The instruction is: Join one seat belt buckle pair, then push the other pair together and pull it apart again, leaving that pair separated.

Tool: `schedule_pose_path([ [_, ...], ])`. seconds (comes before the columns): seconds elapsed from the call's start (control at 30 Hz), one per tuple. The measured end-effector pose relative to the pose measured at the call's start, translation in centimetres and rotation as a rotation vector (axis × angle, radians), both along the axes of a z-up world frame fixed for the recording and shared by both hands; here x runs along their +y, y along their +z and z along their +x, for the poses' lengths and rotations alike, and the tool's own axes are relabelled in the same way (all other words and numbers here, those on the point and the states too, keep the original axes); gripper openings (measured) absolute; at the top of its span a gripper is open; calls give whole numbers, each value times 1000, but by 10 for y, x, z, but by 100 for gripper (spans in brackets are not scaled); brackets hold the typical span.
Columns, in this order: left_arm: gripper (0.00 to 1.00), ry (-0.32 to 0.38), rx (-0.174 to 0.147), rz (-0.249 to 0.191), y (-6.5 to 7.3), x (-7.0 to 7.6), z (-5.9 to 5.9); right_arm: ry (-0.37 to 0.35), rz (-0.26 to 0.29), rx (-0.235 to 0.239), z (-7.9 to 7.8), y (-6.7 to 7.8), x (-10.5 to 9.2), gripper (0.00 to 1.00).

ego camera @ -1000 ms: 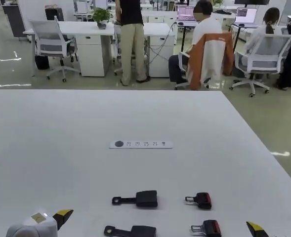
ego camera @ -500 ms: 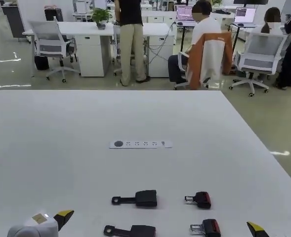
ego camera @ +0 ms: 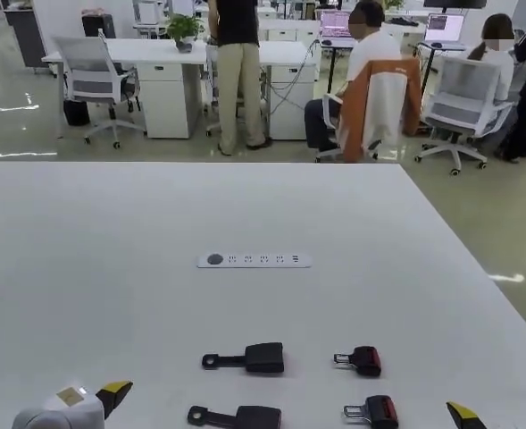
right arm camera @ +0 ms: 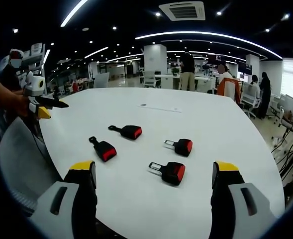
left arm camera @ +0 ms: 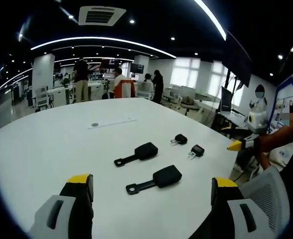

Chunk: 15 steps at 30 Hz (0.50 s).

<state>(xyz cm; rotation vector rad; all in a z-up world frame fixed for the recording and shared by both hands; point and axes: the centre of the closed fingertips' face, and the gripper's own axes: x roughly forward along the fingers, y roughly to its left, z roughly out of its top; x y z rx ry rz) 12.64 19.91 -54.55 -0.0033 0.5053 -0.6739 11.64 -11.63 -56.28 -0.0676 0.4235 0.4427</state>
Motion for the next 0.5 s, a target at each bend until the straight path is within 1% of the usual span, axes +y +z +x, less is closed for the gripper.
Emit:
schedule_pose_path([
  [0.27,100,0,0,-1,1,0,0,-1,3,2,2,-3,-1,97],
  [0.5,100,-1,2,-2,0,0,2,-4,1,5,2,-3,-1,96],
])
